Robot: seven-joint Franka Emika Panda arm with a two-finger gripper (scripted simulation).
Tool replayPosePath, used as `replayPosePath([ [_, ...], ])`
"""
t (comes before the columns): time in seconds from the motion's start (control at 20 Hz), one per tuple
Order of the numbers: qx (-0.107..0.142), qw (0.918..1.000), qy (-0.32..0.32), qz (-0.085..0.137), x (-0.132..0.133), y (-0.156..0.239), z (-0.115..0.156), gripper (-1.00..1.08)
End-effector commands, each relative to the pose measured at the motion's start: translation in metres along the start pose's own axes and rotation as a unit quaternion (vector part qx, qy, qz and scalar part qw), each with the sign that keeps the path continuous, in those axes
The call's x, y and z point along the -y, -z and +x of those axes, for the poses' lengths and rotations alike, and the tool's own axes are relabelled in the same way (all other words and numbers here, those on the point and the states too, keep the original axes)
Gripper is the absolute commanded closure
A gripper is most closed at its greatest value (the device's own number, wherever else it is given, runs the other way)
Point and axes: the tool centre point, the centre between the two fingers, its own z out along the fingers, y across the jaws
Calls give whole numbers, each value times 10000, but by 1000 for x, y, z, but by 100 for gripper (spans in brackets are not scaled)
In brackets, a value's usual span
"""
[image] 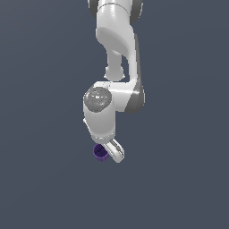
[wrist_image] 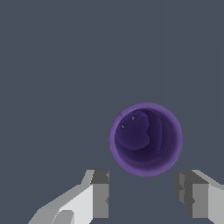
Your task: Pick up the object and move it to a goal position.
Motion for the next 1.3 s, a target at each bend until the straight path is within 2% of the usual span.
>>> replayPosePath([
  [0.0, -2, 9993, -370, 4, 4, -5, 6, -20],
  [0.3, -9, 9939, -1107, 12, 11, -15, 18, -20],
  [0.6, -16, 9876, -1572, 17, 15, -22, 24, -20],
  [0.9, -19, 9840, -1781, 20, 18, -26, 27, -20],
  [1.25, -19, 9840, -1779, 19, 17, -34, 27, -20],
])
